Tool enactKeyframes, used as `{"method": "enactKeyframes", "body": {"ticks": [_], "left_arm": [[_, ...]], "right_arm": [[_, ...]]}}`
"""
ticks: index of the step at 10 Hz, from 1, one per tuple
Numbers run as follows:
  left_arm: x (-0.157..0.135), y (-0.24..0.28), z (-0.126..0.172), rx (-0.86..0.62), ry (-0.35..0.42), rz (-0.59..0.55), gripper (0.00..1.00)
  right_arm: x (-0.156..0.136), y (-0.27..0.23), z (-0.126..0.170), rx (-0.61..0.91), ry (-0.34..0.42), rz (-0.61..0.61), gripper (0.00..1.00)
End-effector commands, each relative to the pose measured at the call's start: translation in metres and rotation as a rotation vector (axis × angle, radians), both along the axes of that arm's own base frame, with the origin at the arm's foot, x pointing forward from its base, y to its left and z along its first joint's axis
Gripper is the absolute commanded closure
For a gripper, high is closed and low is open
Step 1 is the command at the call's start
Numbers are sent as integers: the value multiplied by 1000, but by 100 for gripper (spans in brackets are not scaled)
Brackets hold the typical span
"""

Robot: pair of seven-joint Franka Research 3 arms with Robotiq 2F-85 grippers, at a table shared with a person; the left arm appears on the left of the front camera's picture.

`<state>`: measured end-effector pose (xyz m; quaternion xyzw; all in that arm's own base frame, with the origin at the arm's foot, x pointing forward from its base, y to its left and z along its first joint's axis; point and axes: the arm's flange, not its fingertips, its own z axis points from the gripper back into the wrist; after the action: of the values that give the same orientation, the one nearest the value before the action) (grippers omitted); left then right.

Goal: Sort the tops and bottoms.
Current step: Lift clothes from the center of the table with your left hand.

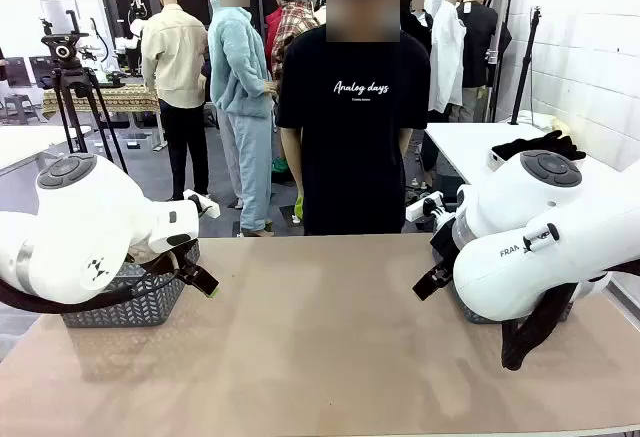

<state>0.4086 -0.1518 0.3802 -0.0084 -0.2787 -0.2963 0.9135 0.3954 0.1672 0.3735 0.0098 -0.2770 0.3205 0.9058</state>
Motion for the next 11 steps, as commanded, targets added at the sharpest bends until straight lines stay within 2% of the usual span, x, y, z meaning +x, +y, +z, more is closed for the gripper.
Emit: {"method": "enactKeyframes", "body": {"ticks": [1,11], "left_arm": [[0,0,4,-4,-9,0,0],[0,0,4,-4,-9,0,0]], "right_arm": [[0,0,0,0,0,0,0],[0,0,0,0,0,0,0]]}}
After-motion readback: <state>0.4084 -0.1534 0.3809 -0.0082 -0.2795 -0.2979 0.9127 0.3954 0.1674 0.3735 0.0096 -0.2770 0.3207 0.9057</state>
